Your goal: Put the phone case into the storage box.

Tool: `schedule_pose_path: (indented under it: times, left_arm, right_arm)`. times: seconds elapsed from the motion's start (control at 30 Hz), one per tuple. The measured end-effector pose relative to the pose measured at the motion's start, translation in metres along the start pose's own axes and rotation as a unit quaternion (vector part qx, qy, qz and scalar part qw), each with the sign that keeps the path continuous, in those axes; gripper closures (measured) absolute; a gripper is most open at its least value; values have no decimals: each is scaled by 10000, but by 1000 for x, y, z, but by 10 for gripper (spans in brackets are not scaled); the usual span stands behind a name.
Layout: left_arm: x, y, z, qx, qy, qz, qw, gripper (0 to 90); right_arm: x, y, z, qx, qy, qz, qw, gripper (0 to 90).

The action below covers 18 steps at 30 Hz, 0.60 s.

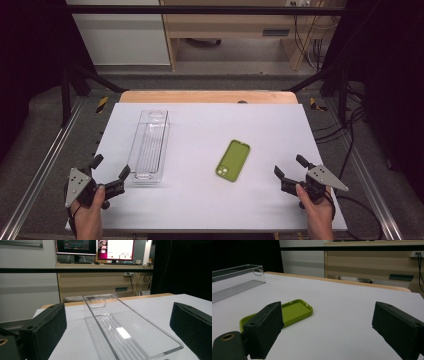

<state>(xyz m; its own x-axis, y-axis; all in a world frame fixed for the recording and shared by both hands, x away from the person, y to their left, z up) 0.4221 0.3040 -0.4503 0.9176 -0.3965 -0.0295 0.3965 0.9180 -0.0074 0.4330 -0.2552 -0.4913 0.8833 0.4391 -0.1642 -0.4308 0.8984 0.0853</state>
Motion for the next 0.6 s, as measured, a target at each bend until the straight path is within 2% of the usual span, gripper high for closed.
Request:
schedule_pose_path:
  times: [0.27,0.43,0.53,0.6]
  left_arm:
    - [1,-1,0,-7,-15,-1,10000,1]
    - [1,0,0,-10,-21,8,10000,1]
    - [1,1,0,-13,-33,17,10000,1]
    - [0,2,0,-13,-40,29,10000,1]
  right_arm:
    - [0,2,-1,-72,71,-7,9999,110]
    - [3,6,0,-292,131,-113,9994,81]
    - [7,9,-2,-328,185,-52,9993,113]
    - [8,11,-2,-338,195,22,9992,186]
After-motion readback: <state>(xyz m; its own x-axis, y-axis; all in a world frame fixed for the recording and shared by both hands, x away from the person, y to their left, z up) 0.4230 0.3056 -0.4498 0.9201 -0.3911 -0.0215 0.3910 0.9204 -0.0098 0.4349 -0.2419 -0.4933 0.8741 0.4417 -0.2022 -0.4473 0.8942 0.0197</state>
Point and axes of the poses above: each handheld gripper's, and its own axes: x roughly forward along the jaws, z roughly out of its top, y roughly to its left, the point moved 4 cm from there along x, roughly forward along the jaws, and after that the axes turned 2 degrees about -y, right-handed, at the moved point
